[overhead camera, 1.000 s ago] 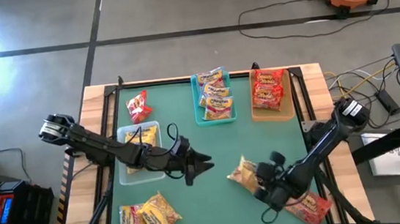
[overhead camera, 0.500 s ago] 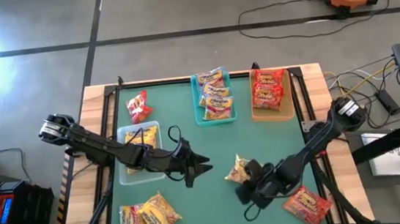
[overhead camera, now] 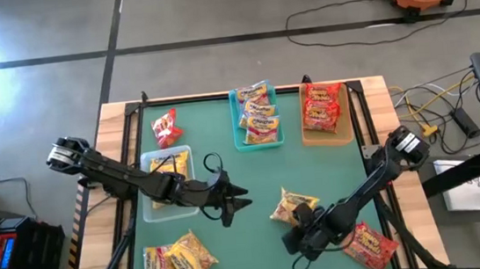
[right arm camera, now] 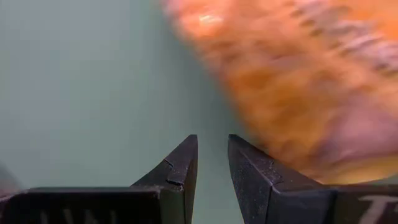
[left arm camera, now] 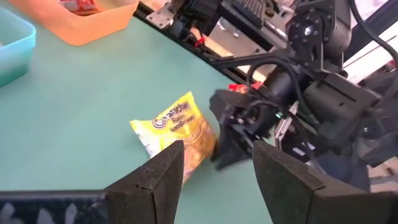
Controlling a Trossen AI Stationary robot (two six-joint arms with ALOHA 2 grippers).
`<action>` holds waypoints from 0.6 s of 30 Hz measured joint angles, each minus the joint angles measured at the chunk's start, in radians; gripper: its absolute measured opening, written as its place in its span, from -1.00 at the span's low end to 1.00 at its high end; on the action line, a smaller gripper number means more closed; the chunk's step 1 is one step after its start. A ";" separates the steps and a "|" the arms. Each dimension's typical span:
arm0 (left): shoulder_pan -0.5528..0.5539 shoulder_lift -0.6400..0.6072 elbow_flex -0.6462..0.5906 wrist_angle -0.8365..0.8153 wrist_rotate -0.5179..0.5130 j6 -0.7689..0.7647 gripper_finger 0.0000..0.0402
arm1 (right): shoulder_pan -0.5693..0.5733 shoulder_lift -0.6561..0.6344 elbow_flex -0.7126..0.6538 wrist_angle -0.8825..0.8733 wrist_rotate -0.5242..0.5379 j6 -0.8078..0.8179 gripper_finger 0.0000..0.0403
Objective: Sort Maruchan noodles
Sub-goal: Put the right yellow noodle pack into the transparent bin
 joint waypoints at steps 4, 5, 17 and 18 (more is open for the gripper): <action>0.001 0.000 0.000 -0.022 0.000 0.007 -0.13 | -0.002 0.012 0.002 -0.142 -0.038 -0.054 -0.61; 0.001 0.000 0.000 -0.022 0.000 0.014 -0.13 | -0.002 0.014 0.001 -0.198 -0.029 -0.077 -0.61; 0.003 -0.001 0.000 -0.074 0.000 0.020 -0.13 | -0.034 -0.004 0.001 -0.426 0.143 -0.069 -0.61; 0.003 -0.001 0.000 -0.074 0.000 0.019 -0.13 | -0.034 -0.010 0.010 -0.423 0.122 -0.068 -0.61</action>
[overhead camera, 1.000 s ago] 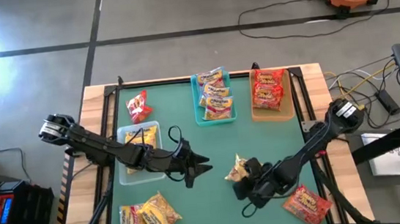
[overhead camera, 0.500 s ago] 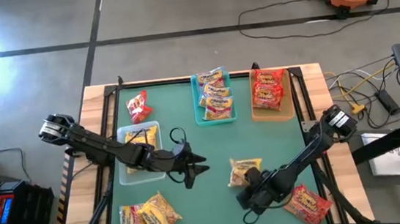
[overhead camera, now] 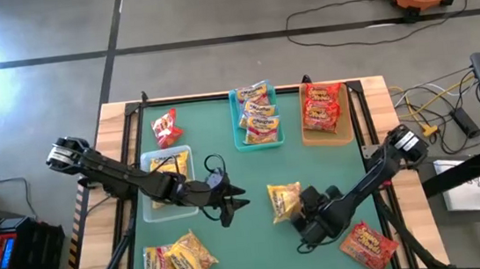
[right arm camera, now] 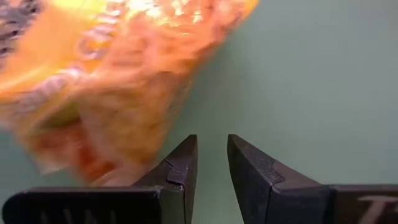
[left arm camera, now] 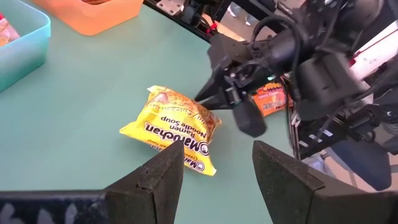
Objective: Sort Maruchan noodles
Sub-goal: Put the right yellow noodle pack into the transparent bin
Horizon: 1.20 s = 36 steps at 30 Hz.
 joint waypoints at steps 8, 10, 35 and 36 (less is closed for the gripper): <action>0.000 0.038 0.000 0.001 0.000 -0.074 -0.13 | 0.006 -0.034 0.089 0.006 0.038 -0.088 -0.61; -0.002 0.060 0.000 0.007 0.000 -0.122 -0.13 | 0.005 -0.033 0.095 0.007 0.073 -0.105 -0.61; -0.014 0.305 0.000 0.286 0.025 -0.419 -0.13 | 0.012 -0.030 -0.115 0.223 0.191 -0.119 -0.61; -0.014 0.316 0.000 0.291 0.024 -0.431 -0.13 | 0.011 -0.030 -0.124 0.240 0.196 -0.122 -0.61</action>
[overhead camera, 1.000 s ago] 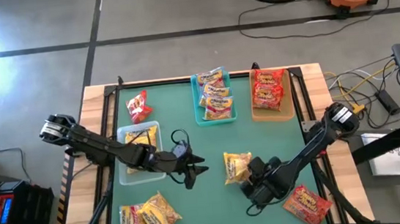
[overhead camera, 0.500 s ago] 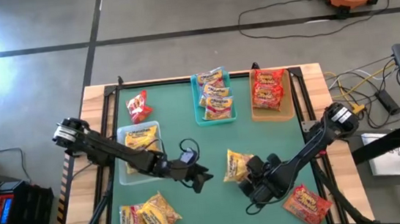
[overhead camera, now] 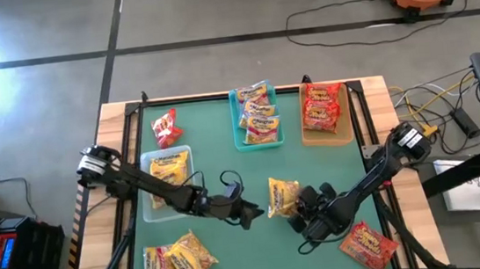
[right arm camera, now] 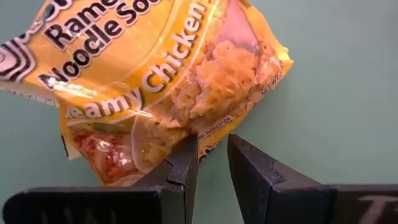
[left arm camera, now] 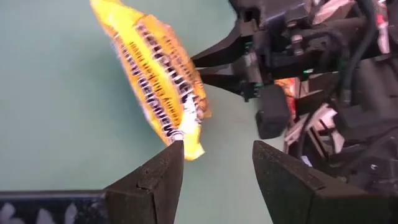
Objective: Sort Maruchan noodles
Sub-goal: Put the right yellow noodle pack into the transparent bin
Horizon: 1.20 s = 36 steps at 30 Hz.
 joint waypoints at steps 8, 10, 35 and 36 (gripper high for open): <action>0.006 0.057 0.017 0.023 -0.006 -0.017 -0.02 | 0.000 0.000 -0.079 0.145 0.020 -0.031 -0.61; 0.010 0.072 0.032 0.023 -0.006 -0.014 0.04 | 0.001 0.000 -0.096 0.173 0.027 -0.032 -0.61; 0.091 0.306 0.369 -0.282 0.003 0.057 0.30 | 0.000 0.002 -0.134 0.279 0.064 -0.082 -0.61; 0.095 0.313 0.375 -0.289 0.014 0.063 0.30 | 0.000 0.002 -0.134 0.280 0.064 -0.082 -0.61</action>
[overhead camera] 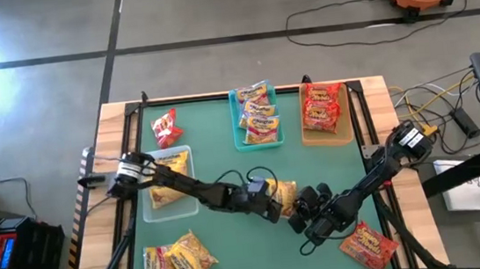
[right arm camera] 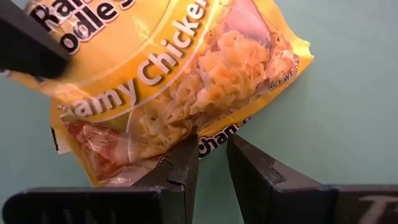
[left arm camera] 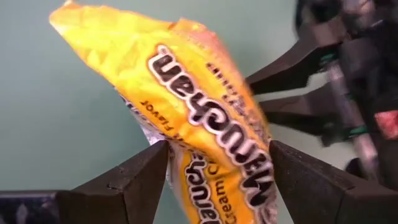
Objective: Sort Maruchan noodles
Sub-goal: Put the right yellow noodle pack into the transparent bin
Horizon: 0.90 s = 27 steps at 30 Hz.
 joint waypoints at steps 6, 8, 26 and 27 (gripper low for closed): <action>0.013 0.044 0.030 0.001 0.048 0.002 0.30 | 0.000 0.000 -0.001 0.005 0.002 0.000 -0.61; 0.013 0.044 0.030 -0.001 0.054 0.008 0.29 | 0.000 0.000 -0.001 0.006 0.002 0.005 -0.61; 0.013 0.023 0.022 -0.011 0.086 -0.026 -0.48 | 0.007 -0.113 -0.003 -0.001 -0.178 -0.167 -0.61; 0.013 0.023 0.022 -0.011 0.086 -0.027 -0.54 | 0.007 -0.120 -0.003 -0.002 -0.183 -0.179 -0.61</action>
